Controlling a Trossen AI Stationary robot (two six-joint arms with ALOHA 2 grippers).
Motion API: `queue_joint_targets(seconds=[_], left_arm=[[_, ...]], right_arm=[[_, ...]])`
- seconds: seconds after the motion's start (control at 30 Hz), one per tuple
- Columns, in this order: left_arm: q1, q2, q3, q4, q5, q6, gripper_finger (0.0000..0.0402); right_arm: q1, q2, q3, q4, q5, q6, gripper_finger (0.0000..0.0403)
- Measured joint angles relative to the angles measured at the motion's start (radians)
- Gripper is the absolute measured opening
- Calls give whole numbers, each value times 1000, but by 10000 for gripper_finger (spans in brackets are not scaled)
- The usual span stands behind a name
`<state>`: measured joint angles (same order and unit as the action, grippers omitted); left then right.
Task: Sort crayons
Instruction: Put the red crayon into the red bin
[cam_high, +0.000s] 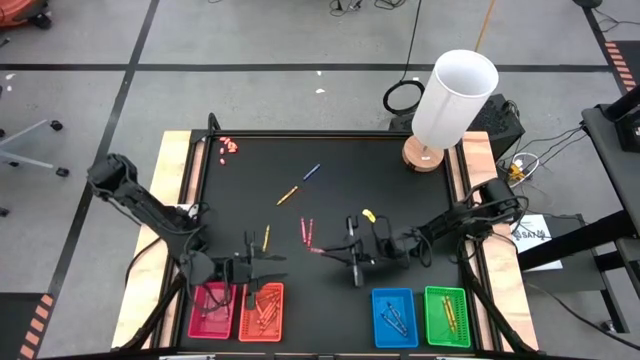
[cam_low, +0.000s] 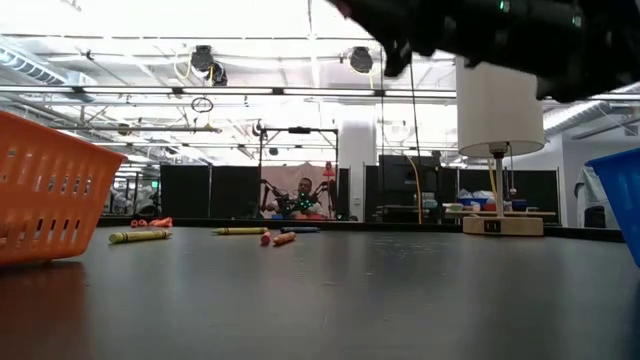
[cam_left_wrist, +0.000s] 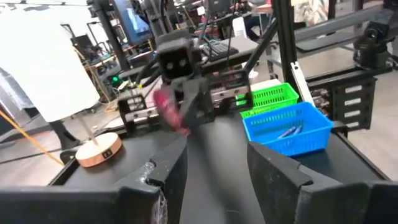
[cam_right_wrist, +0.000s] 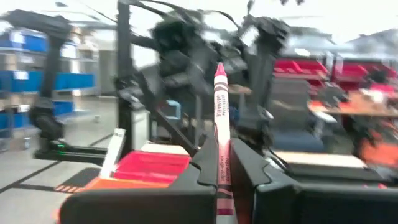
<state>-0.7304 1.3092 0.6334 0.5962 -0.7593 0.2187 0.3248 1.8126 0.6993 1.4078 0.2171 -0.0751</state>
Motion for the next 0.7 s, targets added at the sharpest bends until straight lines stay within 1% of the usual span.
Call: queue_joint_targets(seconds=[0.1, 0.2, 0.37, 0.53, 0.63, 0.7], left_arm=[[21, 31, 0, 60, 1, 0, 168], [38, 70, -1, 129, 10, 2, 168], [41, 118, -2, 279, 91, 51, 168], [59, 155, -2, 352, 106, 83, 168], [84, 177, -2, 375, 110, 68, 168], [101, 197, -1, 422, 140, 51, 168]], right_arm=[[11, 10, 41, 4, -66, -40, 3], [23, 27, 81, -7, -73, -69, 4], [31, 35, 104, -13, -75, -102, 5], [31, 35, 105, -2, -88, -125, 6], [31, 35, 105, -3, -88, -128, 6], [31, 35, 105, -5, -88, -128, 6]])
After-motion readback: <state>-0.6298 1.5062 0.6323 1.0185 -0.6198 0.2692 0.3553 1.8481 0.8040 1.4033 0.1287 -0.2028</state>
